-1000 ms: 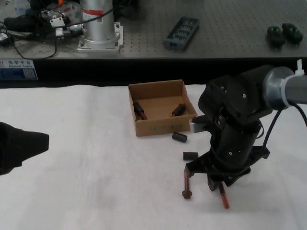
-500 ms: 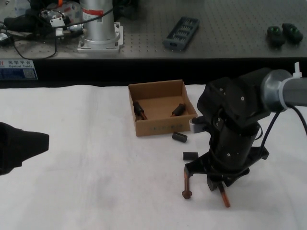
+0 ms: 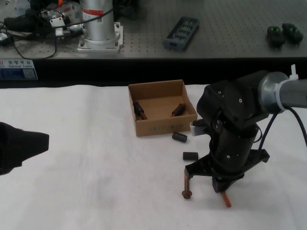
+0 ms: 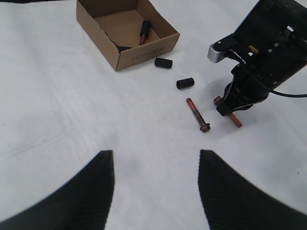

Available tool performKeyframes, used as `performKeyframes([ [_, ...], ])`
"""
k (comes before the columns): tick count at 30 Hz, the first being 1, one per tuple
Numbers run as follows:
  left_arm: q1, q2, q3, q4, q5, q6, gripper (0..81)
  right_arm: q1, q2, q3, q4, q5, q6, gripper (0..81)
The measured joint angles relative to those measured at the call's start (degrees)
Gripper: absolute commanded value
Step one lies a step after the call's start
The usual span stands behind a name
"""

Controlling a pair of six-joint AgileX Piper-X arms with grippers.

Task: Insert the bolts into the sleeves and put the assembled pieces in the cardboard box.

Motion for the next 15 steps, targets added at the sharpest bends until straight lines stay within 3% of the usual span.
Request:
performKeyframes([
  [11, -0.4, 1.6, 0.0, -2.0, 0.5, 2.9, 38.9, 0.0, -8.8, 0.2, 4.2, 0.0, -2.8, 2.7],
  [15, -3.2, 5.6, 0.0, -5.2, 0.9, 2.9, 38.9, 0.0, -12.4, 0.8, 4.9, 0.0, -3.8, 2.7],
])
